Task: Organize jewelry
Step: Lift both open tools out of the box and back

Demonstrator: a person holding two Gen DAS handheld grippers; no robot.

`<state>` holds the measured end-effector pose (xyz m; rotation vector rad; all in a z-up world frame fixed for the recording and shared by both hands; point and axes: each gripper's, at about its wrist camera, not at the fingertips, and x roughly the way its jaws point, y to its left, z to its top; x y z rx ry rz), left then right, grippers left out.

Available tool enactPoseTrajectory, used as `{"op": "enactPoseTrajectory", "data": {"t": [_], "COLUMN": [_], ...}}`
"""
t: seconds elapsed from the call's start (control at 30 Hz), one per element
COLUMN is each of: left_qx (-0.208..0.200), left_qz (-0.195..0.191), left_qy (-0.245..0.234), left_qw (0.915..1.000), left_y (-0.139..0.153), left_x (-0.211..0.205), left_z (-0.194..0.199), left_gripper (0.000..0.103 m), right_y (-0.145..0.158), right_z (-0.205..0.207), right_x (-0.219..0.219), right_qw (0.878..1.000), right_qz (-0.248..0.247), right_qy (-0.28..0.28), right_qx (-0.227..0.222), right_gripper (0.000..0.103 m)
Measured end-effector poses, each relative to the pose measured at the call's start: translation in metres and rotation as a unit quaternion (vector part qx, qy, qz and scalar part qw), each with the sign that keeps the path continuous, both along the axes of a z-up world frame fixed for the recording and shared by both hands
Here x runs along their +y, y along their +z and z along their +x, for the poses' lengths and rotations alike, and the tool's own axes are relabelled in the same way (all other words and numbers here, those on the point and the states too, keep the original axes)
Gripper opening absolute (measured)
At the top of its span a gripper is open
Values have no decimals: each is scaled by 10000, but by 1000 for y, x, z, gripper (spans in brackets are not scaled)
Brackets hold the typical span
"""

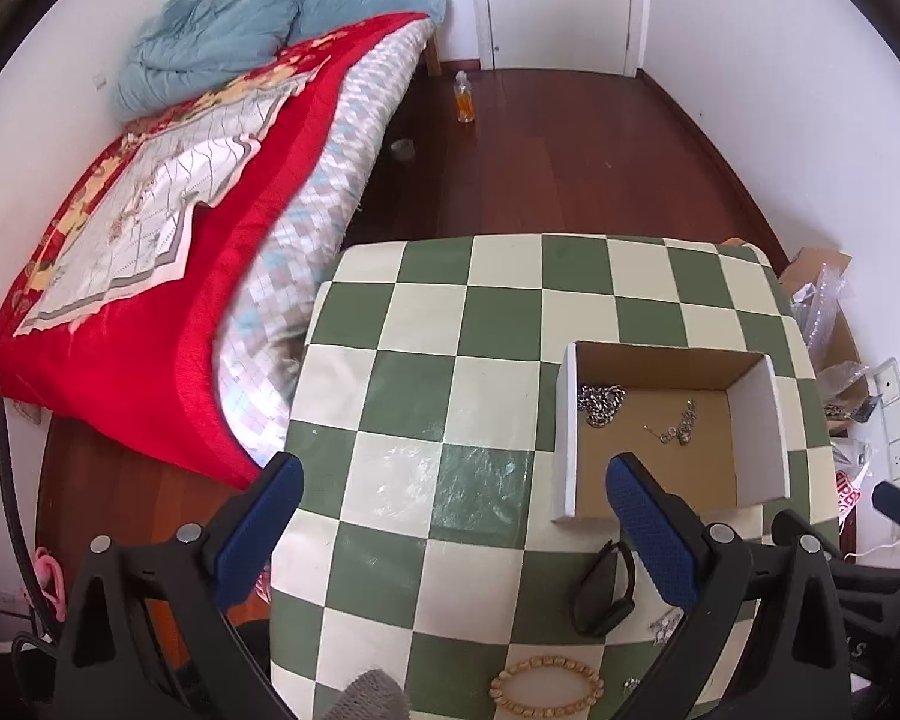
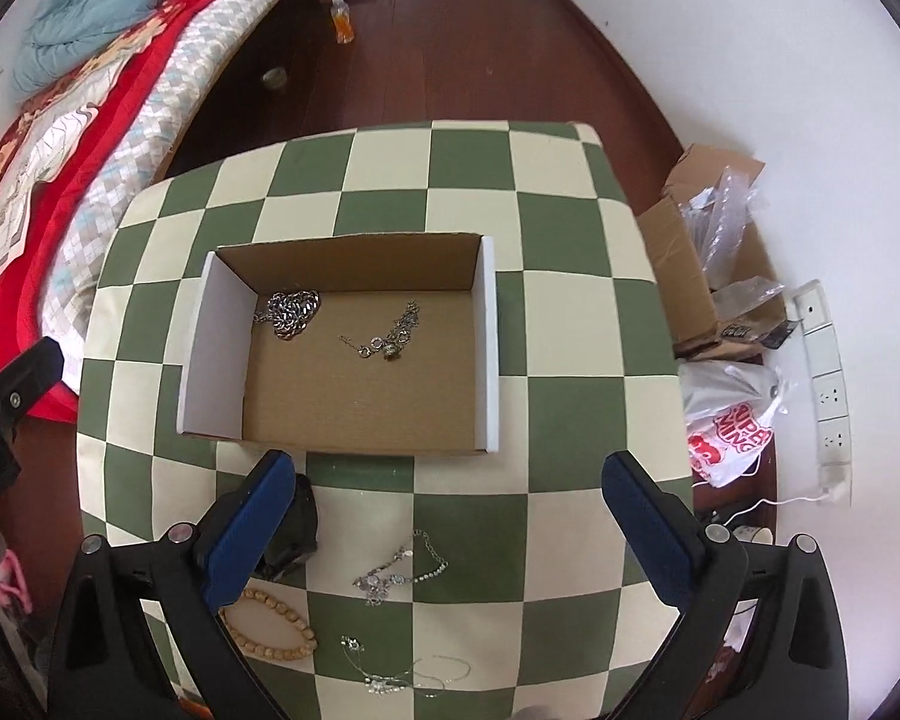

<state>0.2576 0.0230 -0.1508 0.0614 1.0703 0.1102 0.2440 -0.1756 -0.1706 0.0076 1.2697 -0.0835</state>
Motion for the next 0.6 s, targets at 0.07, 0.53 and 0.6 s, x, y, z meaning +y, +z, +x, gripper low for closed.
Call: {"op": "enactPoseTrajectory", "data": {"t": [0.07,0.53,0.6], "left_qx": [-97,-455,-494], "left_qz": [-13,-159,-136], "left_qy": [-23,-171,-166], "left_qw": [9999,9987,9986], "left_y": [7,38,40], "left_x": [1,2,3], "left_z": [-9,-68,-76], "left_gripper": [103,103,103], "right_y": [9,70,77], "right_z": [-10,-71,-80], "right_x": [0,6,7], "right_qw": [9999,9934,9924], "right_qz": [-36,-216,-137], "right_qy": [7,-63,-71], "right_qx": [-127,-1128,-1223], "right_gripper": [103,103,103]}}
